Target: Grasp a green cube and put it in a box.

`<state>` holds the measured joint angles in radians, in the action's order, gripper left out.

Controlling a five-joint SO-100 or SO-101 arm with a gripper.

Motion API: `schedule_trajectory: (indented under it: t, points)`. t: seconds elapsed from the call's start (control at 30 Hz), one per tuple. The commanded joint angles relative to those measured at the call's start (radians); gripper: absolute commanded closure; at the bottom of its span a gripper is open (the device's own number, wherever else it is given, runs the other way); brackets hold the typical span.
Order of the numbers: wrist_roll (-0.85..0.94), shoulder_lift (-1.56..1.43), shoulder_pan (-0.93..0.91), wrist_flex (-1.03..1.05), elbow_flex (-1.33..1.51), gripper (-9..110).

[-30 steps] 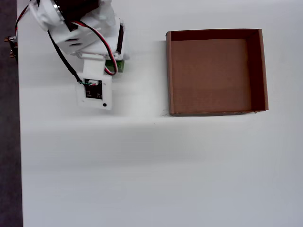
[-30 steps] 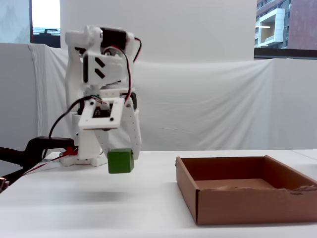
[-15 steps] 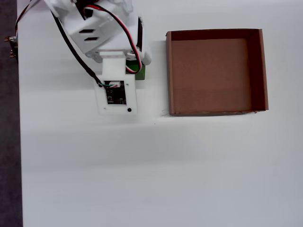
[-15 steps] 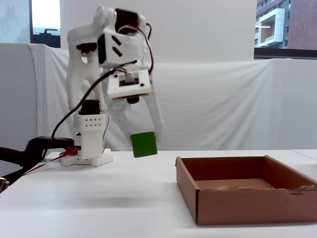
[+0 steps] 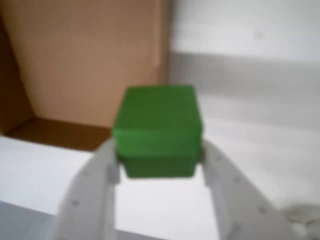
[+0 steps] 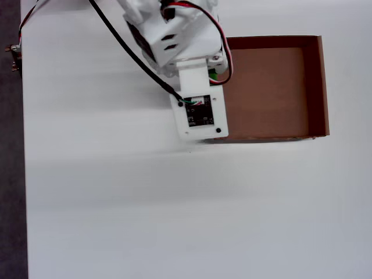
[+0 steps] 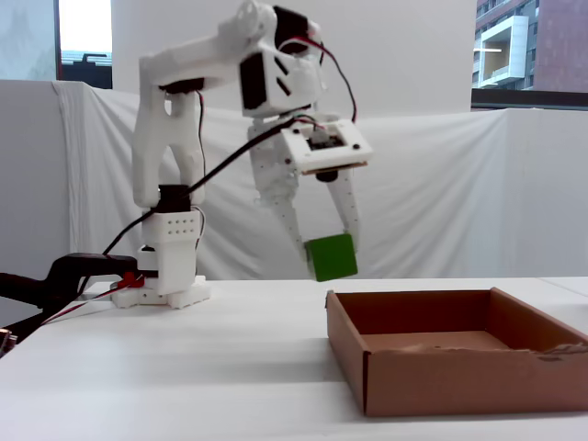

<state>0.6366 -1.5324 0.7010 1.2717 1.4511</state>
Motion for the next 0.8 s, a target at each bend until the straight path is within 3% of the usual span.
schedule_trajectory:
  t: [0.0, 0.77]
  points:
    - [-0.008, 0.015, 0.032, 0.003, -0.098, 88]
    - [-0.077, 0.284, 0.184, 0.015, -0.252, 88]
